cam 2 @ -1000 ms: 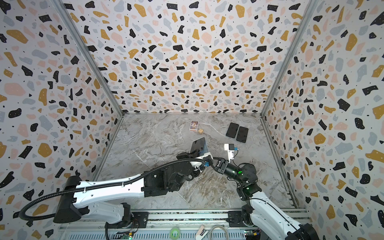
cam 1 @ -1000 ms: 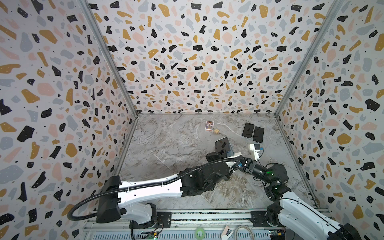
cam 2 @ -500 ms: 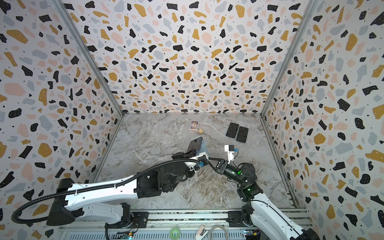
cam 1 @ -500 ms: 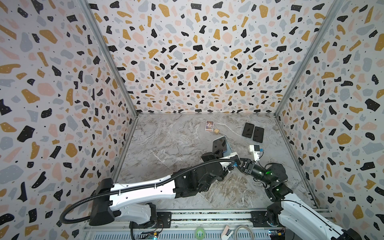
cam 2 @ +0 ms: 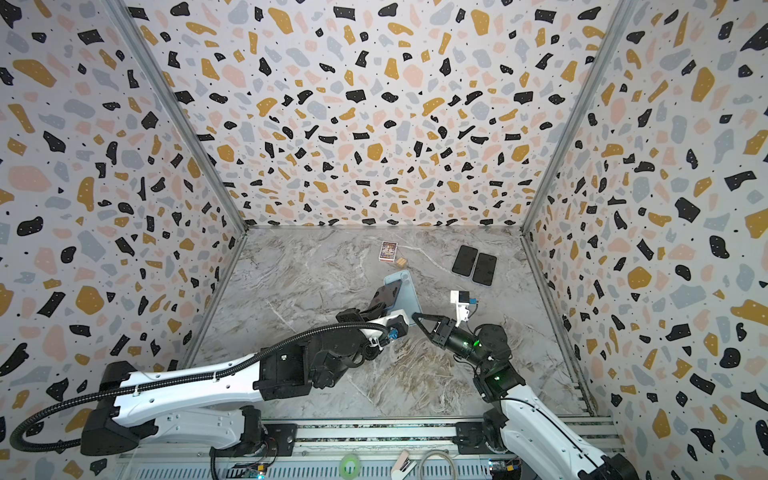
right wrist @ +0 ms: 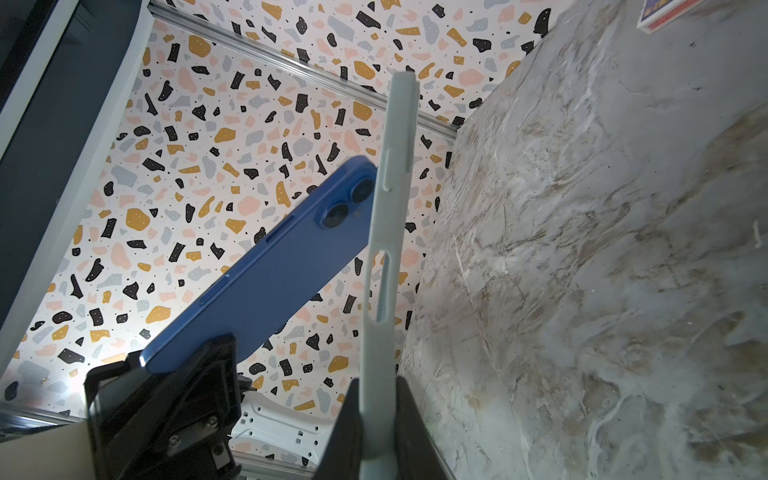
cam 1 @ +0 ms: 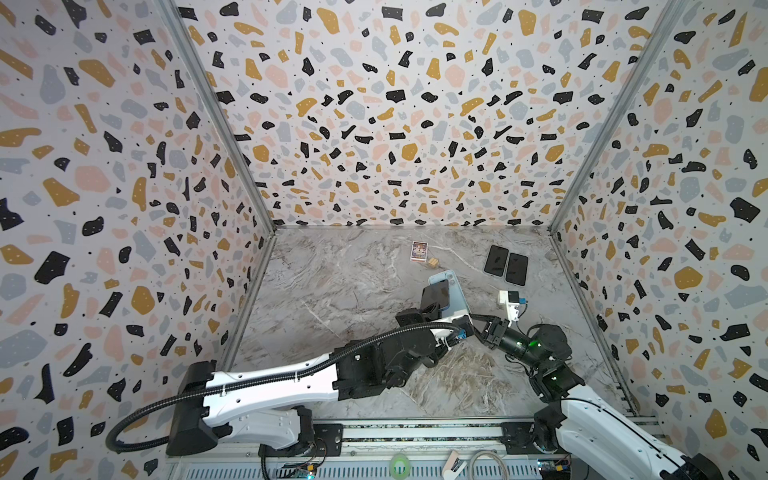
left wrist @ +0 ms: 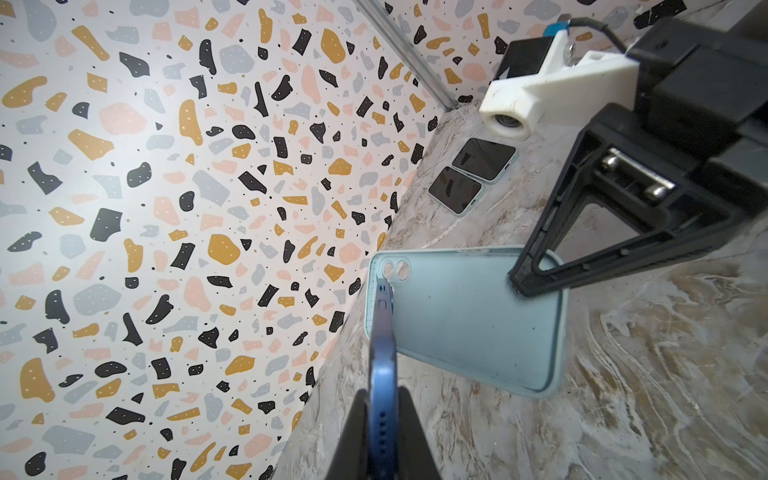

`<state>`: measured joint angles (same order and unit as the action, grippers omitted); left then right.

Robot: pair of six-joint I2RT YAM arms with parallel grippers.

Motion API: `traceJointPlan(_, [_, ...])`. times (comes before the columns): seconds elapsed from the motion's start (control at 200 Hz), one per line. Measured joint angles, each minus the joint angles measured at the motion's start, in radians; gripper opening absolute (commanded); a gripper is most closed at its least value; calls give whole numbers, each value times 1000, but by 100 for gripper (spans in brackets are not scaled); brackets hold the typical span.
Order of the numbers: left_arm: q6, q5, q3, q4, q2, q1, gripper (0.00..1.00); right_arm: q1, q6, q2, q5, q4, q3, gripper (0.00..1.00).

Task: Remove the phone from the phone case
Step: 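Draw the left gripper back toward the robot while the right gripper holds the mint case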

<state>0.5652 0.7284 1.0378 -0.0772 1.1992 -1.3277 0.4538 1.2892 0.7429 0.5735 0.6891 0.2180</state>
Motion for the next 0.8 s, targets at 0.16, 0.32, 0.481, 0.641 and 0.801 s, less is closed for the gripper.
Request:
traceJointPlan(0.16, [-28, 33, -56, -3, -24, -32, 0, 0, 3, 4, -14, -13, 0, 0])
traceJointPlan(0.32, [-66, 80, -168, -3, -60, -64, 0, -3, 5, -4, -44, -81, 0, 0])
traceJointPlan(0.481, [-106, 113, -295, 31, -112, -88, 0, -5, 11, -24, -57, -128, 0, 0])
traceJointPlan(0.641, [-119, 132, -380, 45, -137, -117, 0, -5, 15, -38, -63, -178, 0, 0])
traceJointPlan(0.801, [-135, 135, -423, 64, -126, -164, 0, 0, 20, -58, -69, -217, 0, 0])
